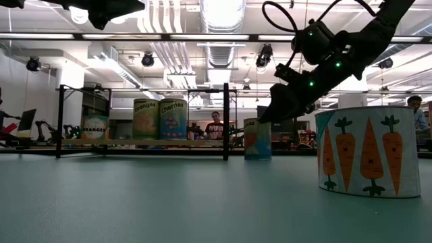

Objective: Pick and place cans onto a shelf
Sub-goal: Put the canned tomatoes on the shelf

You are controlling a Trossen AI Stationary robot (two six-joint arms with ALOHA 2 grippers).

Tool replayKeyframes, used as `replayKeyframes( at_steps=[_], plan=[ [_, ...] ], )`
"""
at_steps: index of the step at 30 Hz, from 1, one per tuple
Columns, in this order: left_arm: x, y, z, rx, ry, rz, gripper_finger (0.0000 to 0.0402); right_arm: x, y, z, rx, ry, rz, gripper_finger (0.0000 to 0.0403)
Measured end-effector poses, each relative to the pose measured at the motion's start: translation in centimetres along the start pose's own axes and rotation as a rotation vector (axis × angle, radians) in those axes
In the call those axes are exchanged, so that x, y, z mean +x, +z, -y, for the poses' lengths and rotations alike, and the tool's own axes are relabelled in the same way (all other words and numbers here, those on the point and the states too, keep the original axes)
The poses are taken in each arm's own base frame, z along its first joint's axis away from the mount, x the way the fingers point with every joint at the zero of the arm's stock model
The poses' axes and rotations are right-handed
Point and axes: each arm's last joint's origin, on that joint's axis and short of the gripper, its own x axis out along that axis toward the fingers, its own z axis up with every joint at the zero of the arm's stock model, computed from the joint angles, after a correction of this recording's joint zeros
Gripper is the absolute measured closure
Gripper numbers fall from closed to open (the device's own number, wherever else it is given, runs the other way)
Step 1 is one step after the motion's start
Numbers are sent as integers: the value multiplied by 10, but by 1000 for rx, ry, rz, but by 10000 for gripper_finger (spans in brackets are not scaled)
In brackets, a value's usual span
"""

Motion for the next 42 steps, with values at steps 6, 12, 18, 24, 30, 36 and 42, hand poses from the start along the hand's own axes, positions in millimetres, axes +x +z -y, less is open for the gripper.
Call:
replayKeyframes(
  at_steps=[6, 12, 18, 24, 30, 36, 42],
  plan=[
    [0, 0, 0, 2, 0, 1, 402, 15, -11, -4, -10, -1, -16, 37],
    [0, 0, 0, 2, 0, 2, 402, 30, -15, -6, -7, -4, 39, 37],
    [0, 0, 0, 2, 0, 1, 402, 37, -14, -7, -16, -4, 33, 62],
    [0, 0, 0, 2, 0, 1, 402, 34, -11, -6, -13, -4, 41, 112],
    [0, 0, 0, 2, 0, 1, 402, 27, -1, -2, -35, -14, 63, 110],
    [0, 0, 0, 2, 0, 1, 402, 14, 23, 15, -19, -40, 123, 106],
    [0, 0, 0, 1, 1, 3, 402, 13, 39, 24, -16, 12, 141, 106]
  ],
)
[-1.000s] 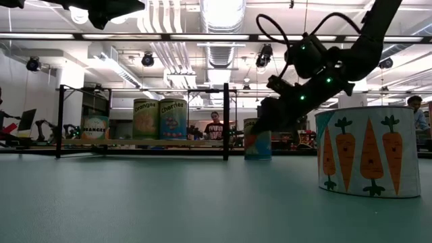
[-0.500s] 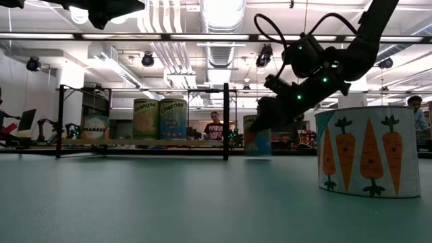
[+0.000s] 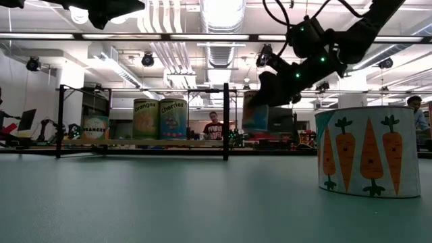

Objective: Pick and place cans onto a shelf
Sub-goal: Put the canned tomatoes on the shelf

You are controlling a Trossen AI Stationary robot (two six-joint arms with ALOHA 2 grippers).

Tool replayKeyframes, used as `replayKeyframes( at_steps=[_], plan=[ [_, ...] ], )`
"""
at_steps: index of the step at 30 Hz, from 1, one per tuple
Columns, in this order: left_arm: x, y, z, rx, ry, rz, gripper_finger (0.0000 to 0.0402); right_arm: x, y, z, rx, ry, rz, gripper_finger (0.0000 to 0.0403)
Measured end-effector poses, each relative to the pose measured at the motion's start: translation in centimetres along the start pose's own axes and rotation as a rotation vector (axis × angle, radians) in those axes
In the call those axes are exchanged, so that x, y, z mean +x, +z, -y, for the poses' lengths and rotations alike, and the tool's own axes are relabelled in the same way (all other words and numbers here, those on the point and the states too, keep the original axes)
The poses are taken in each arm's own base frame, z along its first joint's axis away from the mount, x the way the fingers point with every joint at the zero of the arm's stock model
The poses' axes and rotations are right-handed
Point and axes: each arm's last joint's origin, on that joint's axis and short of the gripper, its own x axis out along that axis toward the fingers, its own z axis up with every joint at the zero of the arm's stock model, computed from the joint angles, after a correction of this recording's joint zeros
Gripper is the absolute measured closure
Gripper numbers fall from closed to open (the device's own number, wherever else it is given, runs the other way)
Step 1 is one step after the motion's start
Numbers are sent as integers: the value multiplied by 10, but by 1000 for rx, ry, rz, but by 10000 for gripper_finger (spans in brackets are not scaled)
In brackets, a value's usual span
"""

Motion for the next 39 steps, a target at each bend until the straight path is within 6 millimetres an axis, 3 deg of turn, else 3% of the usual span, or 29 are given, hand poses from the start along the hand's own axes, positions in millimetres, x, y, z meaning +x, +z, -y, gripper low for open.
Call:
replayKeyframes(
  at_steps=[27, 39],
  plan=[
    [0, 0, 0, -1, 0, 2, 402, 83, 28, -11, -145, 97, -53, 105],
    [0, 0, 0, 0, 0, -1, 402, 94, 31, -7, -150, 98, -79, 47]
  ],
)
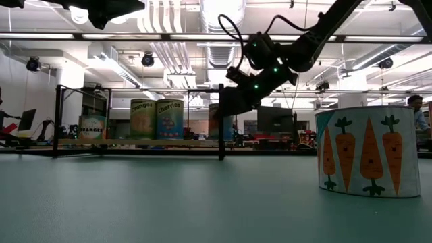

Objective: Pick and place cans onto a shelf
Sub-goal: Put the canned tomatoes on the shelf

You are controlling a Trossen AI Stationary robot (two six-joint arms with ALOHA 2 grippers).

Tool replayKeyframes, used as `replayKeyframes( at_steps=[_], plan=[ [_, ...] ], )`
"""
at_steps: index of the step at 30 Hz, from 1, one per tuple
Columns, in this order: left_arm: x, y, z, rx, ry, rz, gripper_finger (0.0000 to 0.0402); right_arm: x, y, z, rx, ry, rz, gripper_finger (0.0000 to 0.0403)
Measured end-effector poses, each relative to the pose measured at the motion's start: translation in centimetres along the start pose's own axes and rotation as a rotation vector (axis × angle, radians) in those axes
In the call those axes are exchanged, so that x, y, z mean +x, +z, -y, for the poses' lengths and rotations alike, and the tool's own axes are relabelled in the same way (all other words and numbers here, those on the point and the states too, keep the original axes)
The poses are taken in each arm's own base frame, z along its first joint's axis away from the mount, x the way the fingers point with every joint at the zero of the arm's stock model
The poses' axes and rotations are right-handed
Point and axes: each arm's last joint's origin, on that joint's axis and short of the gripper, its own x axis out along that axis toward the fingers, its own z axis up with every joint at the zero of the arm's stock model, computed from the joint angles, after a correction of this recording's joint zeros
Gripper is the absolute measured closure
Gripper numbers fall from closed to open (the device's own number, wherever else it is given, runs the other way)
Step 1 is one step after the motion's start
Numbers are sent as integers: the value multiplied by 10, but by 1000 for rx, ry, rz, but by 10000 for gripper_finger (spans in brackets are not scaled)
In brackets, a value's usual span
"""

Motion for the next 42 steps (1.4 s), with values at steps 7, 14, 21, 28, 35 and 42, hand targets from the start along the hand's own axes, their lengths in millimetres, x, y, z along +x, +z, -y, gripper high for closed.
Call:
replayKeyframes(
  at_steps=[7, 14, 21, 28, 35, 42],
  plan=[
    [0, 0, 0, 0, 0, 0, 402, 0, -1, 0, 0, 8, 0, 44],
    [0, 0, 0, 0, 0, 0, 402, -4, 3, 1, -7, 8, 6, 44],
    [0, 0, 0, 7, 0, -1, 402, -15, 10, 3, -8, 16, -7, 44],
    [0, 0, 0, 7, 0, -1, 402, -32, 20, 6, -3, 18, -16, 44],
    [0, 0, 0, 7, 0, -1, 402, -55, 32, 9, -5, 20, -28, 45],
    [0, 0, 0, 7, 0, -1, 402, -88, 34, 14, -26, 37, -138, 124]
  ],
)
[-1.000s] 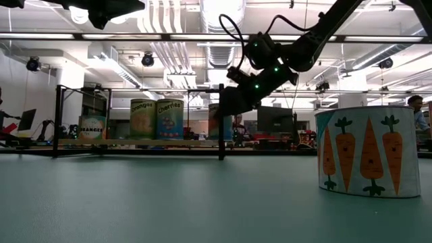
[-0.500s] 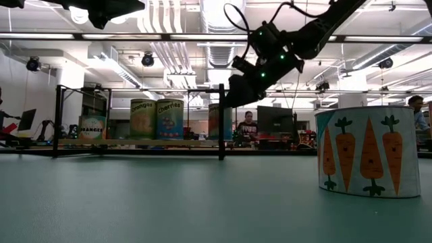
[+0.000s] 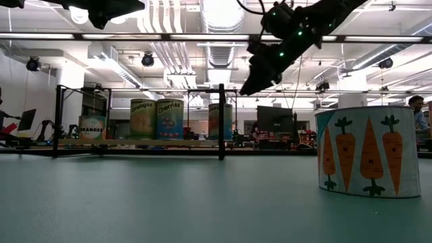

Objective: Pick and place cans onto a shelf
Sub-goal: Put the canned tomatoes on the shelf

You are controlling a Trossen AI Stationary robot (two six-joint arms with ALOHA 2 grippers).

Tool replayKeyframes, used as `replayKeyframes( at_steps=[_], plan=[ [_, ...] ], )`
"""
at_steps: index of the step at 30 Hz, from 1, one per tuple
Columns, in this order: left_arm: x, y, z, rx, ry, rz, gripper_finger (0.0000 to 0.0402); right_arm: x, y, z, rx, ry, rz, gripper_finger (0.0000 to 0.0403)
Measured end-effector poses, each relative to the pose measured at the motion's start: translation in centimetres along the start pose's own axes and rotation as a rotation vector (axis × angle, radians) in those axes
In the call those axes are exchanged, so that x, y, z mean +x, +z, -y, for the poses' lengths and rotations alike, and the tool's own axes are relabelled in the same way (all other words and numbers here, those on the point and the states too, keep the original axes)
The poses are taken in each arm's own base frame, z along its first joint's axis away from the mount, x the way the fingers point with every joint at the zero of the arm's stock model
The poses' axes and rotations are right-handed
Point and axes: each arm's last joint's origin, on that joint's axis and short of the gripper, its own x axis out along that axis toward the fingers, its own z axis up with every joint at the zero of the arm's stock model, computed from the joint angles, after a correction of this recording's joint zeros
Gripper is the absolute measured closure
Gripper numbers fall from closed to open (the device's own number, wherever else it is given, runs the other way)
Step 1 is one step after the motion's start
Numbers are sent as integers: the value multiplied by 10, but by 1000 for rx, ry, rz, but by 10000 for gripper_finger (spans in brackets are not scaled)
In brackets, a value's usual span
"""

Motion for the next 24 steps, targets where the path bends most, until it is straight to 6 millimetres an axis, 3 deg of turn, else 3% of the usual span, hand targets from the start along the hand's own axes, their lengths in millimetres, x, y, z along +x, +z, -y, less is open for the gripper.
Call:
replayKeyframes(
  at_steps=[4, 9, 15, 24],
  plan=[
    [0, 0, 0, 0, 0, 0, 402, -9, -14, 7, 32, -15, -55, 230],
    [0, 0, 0, 0, 0, 0, 402, -3, -42, 21, 164, -66, -71, 375],
    [0, 0, 0, -1, 0, 2, 402, 31, -65, 24, 367, -79, 65, 393],
    [0, 0, 0, 0, 0, 2, 402, 83, -68, 22, 437, 40, 115, 394]
  ],
)
